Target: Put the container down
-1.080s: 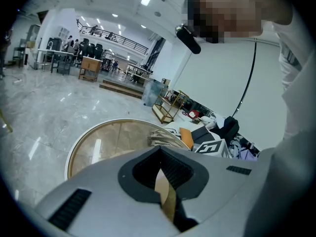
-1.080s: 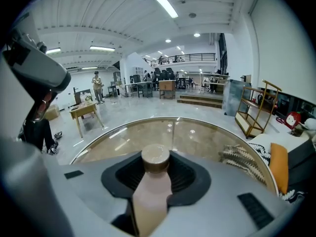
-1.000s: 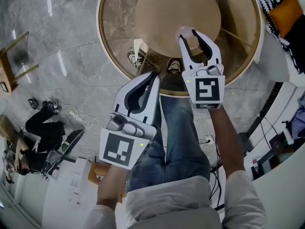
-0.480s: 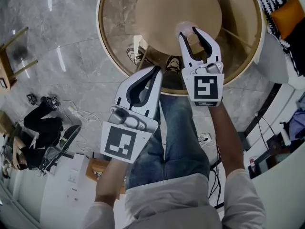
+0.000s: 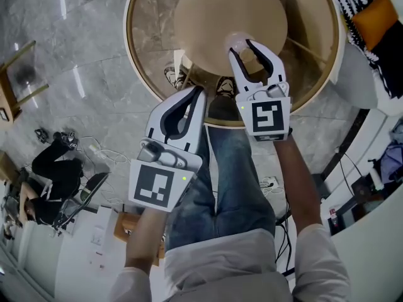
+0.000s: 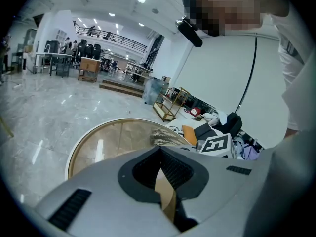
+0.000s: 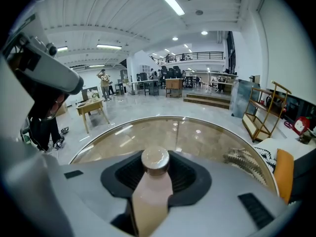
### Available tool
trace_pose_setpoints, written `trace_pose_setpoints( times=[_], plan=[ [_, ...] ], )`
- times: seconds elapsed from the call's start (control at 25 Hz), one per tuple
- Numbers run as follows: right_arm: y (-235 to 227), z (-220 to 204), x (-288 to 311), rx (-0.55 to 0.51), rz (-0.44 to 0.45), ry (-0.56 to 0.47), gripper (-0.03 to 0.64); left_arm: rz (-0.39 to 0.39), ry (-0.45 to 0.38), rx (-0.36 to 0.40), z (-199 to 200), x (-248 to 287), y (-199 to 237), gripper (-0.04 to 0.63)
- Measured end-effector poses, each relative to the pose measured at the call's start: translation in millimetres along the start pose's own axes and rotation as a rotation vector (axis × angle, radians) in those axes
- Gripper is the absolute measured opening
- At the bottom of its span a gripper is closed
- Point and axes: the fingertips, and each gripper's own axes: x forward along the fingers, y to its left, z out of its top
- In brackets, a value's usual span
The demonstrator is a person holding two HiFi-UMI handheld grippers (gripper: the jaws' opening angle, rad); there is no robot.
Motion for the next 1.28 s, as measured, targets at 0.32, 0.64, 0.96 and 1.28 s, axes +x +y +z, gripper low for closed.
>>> trace_pose_setpoints(
  times=[0.32, 0.64, 0.96, 1.28],
  plan=[
    [-0.3, -0.7, -2.0, 0.002, -0.003, 0.023, 0.147, -0.008, -0.011, 0.021, 5.5, -3.0, -2.3, 0.018],
    [-0.5, 1.8, -5.1, -0.006, -0.015, 0.033, 0.153, -0.022, -0.015, 0.023, 7.0, -10.2, -5.1, 0.018],
    [-0.1, 6.4, -12.0, -0.003, -0.022, 0.026, 0.156, -0.054, -0.012, 0.023, 3.1, -12.9, -14.2, 0.018],
    [0.3, 10.4, -18.4, 0.009, -0.037, 0.026, 0.152, -0.058, 0.008, 0.031, 1.5, -19.1, -18.6, 0.018]
  ],
)
